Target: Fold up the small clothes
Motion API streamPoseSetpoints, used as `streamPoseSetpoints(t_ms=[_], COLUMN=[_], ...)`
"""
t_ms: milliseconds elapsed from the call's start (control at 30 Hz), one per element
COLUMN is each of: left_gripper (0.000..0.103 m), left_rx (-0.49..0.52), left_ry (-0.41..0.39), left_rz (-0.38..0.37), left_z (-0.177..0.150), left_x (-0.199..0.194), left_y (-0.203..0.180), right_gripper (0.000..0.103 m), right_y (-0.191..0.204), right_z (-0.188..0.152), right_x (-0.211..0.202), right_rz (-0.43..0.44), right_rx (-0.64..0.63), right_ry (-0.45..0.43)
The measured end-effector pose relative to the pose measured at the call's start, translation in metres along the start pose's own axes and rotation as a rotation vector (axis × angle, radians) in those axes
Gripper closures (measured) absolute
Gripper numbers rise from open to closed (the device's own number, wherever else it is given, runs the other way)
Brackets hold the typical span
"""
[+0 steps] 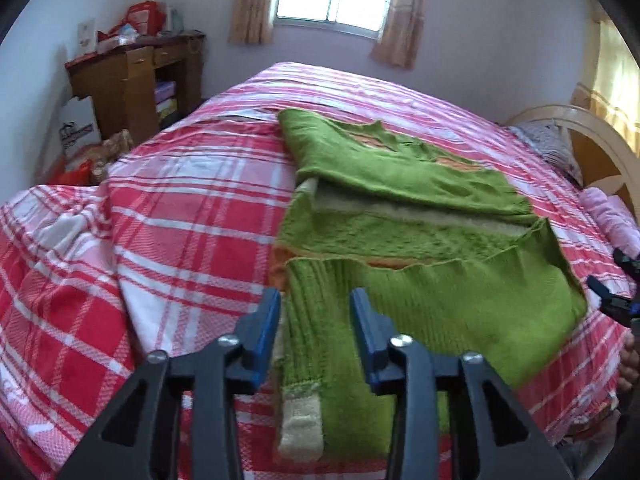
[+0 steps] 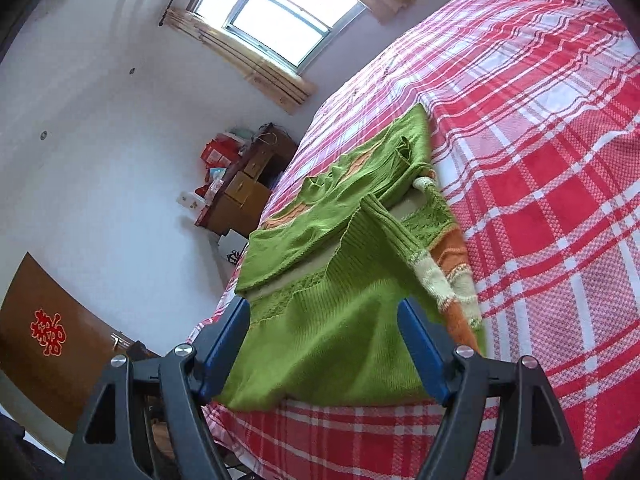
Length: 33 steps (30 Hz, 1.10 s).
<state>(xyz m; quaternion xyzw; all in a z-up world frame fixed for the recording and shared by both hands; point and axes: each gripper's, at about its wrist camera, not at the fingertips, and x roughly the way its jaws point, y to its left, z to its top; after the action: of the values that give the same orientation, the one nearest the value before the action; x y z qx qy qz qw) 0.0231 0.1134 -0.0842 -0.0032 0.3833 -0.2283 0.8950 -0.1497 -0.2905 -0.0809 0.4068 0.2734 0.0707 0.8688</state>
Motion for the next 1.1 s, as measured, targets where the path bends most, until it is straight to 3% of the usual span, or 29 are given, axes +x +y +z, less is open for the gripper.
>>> streamPoseSetpoints(t_ms=[67,200,233,300,333,400,567,700,833,933,1033,1100], left_gripper=[0.052,0.054,0.057,0.072,0.074,0.074,0.074,0.074,0.073,0.073,0.069,0.069], left_rx=[0.000,-0.037,-0.041,-0.034,-0.024,0.006,0.053,0.002,-0.077,-0.071,-0.029,-0.060], left_ry=[0.009,0.021,0.022,0.026,0.021,-0.010,-0.071,-0.017,0.018,0.041,0.044,0.051], left_rz=[0.013,-0.020,-0.031,-0.031,-0.016,0.017,-0.016,-0.010,-0.080,-0.141,-0.102,-0.107], left_z=[0.001,0.002,0.002,0.000,-0.002,-0.004,-0.005,-0.007,-0.011,-0.015,-0.014,-0.012], left_x=[0.006,0.016,0.018,0.020,0.020,0.014,0.002,0.015,0.020,0.021,0.021,0.021], left_y=[0.001,0.002,0.002,-0.003,-0.005,-0.010,-0.020,-0.012,-0.002,-0.008,-0.014,-0.009], right_gripper=[0.026,0.026,0.026,0.026,0.026,0.026,0.026,0.026,0.026,0.026,0.026,0.026], right_y=[-0.002,-0.003,-0.003,-0.003,-0.004,-0.006,-0.015,-0.017,-0.016,-0.014,-0.010,-0.001], right_z=[-0.001,-0.003,-0.004,-0.004,-0.004,-0.004,-0.006,-0.007,-0.007,-0.007,-0.007,-0.006], right_x=[0.001,0.002,0.002,0.001,0.001,-0.001,0.000,-0.001,-0.004,-0.005,-0.005,-0.004], right_rz=[0.003,0.000,-0.003,-0.009,-0.012,-0.021,-0.034,-0.034,-0.034,-0.041,-0.078,-0.136], right_rx=[0.009,0.017,0.018,0.022,0.023,0.031,0.066,0.079,0.070,0.056,0.018,-0.051], right_ry=[0.004,0.009,0.011,0.011,0.010,0.009,0.011,0.008,0.007,0.004,0.002,0.005])
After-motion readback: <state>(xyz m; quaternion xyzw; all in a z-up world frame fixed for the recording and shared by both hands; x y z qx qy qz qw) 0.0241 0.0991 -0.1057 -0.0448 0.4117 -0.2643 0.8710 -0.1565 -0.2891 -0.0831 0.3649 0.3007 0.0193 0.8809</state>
